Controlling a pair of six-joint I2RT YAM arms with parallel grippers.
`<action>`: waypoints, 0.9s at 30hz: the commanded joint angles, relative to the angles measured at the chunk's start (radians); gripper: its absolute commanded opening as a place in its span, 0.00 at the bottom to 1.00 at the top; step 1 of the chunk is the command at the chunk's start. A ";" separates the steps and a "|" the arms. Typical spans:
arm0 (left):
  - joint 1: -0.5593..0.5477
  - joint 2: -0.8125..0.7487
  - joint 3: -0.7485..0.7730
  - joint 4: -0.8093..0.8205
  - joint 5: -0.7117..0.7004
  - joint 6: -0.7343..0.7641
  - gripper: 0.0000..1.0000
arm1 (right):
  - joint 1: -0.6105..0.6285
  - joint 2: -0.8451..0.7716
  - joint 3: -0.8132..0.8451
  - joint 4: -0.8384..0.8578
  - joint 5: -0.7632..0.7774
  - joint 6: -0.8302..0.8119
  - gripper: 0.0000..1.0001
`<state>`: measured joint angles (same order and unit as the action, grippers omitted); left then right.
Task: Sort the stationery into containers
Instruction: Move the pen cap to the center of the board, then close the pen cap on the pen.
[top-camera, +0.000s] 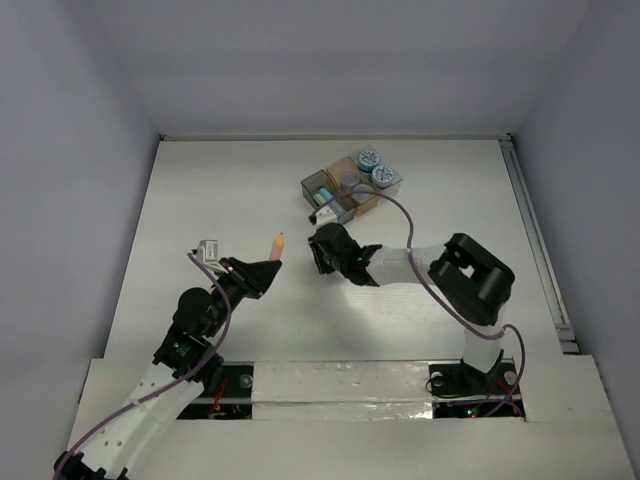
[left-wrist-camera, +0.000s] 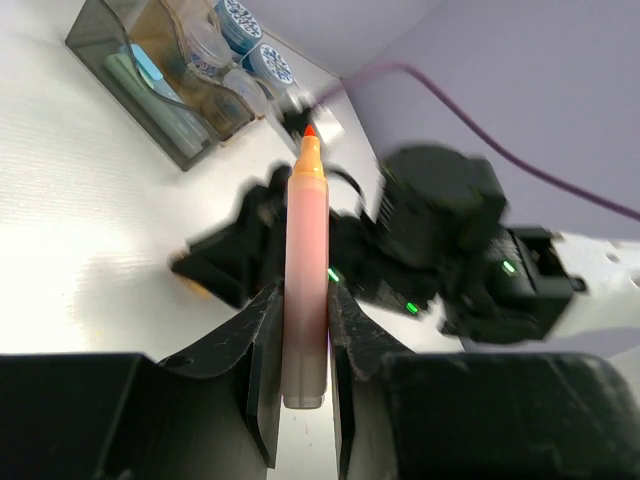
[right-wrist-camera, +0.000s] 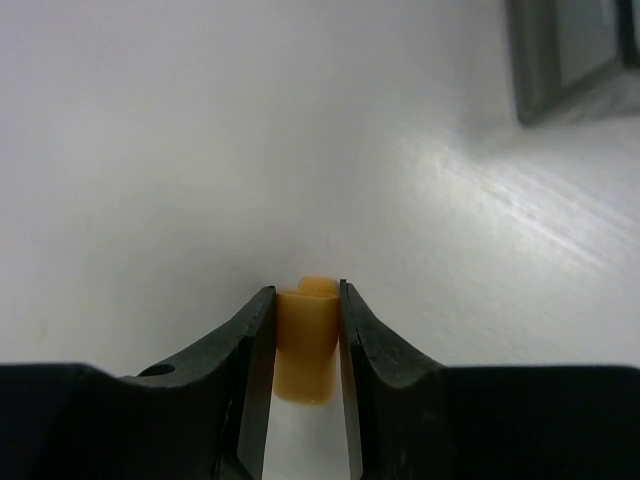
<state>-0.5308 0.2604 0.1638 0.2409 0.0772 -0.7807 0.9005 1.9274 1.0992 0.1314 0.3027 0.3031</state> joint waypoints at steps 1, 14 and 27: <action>-0.006 -0.001 0.023 0.067 0.003 0.024 0.00 | 0.029 -0.164 -0.163 -0.052 -0.131 -0.189 0.11; -0.006 0.025 0.046 0.078 -0.008 0.024 0.00 | 0.029 -0.326 -0.254 -0.182 -0.203 -0.187 0.81; -0.006 0.060 0.086 0.063 -0.044 0.101 0.00 | 0.048 -0.551 -0.363 -0.170 -0.514 0.123 0.82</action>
<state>-0.5308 0.2981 0.1970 0.2508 0.0429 -0.7242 0.9356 1.3563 0.7902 -0.0731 -0.0544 0.3176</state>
